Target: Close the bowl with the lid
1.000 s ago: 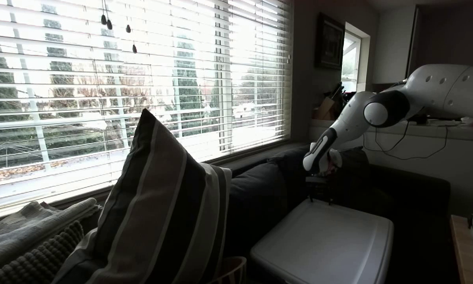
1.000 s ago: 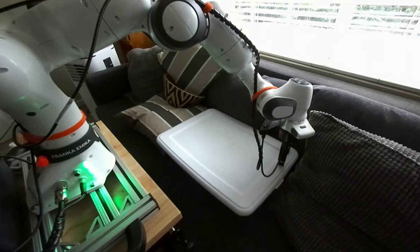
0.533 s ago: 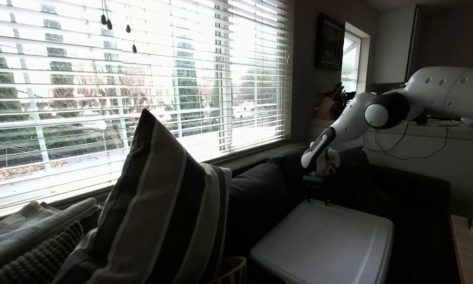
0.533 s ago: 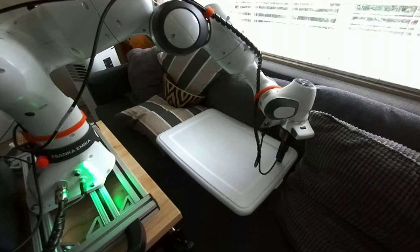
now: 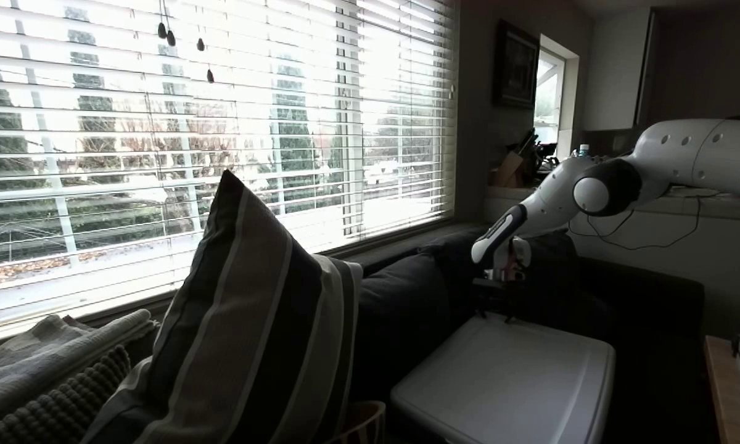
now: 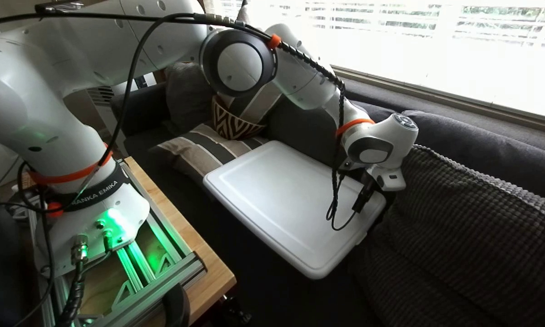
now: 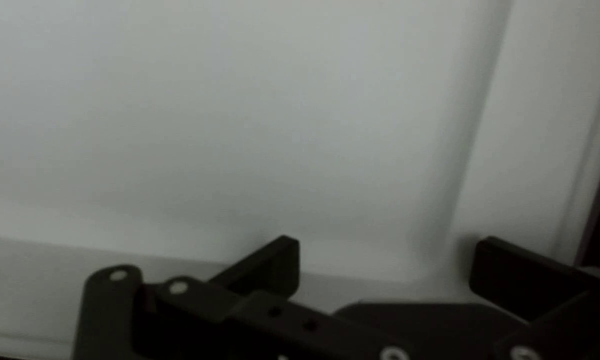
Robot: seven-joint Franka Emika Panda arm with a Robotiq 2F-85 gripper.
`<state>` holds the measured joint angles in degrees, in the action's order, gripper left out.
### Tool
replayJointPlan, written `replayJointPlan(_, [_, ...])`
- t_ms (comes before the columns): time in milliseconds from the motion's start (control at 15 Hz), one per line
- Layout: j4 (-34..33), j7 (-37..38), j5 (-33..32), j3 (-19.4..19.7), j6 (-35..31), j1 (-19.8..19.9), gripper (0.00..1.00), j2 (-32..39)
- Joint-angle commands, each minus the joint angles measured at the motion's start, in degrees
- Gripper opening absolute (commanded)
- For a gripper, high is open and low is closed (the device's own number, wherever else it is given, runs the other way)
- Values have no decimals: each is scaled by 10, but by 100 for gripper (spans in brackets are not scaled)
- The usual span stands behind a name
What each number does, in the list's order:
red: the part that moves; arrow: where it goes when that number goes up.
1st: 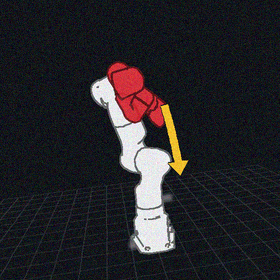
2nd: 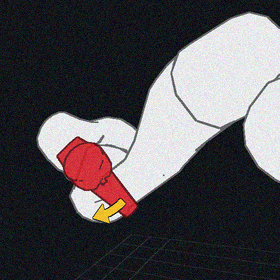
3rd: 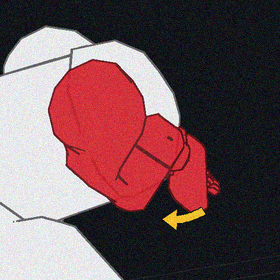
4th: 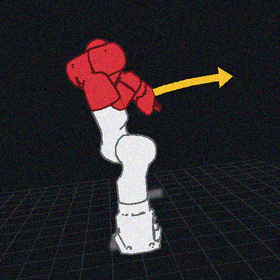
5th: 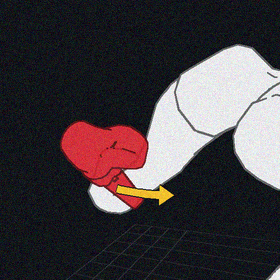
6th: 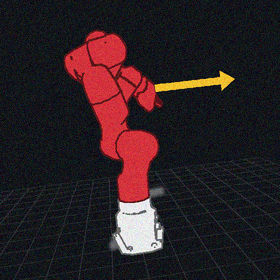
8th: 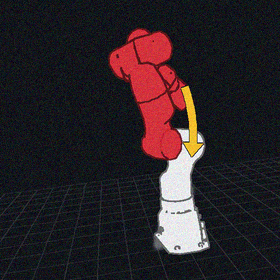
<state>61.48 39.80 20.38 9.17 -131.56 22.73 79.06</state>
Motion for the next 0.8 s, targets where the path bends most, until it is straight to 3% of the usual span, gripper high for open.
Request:
replayJointPlan(0, [-63, 26, 5, -8, 25, 7, 100, 63])
replayJointPlan(667, [-156, 98, -37, 40, 50, -15, 100, 139])
replayJointPlan(733, [-117, 103, -48, 36, 38, -18, 100, 113])
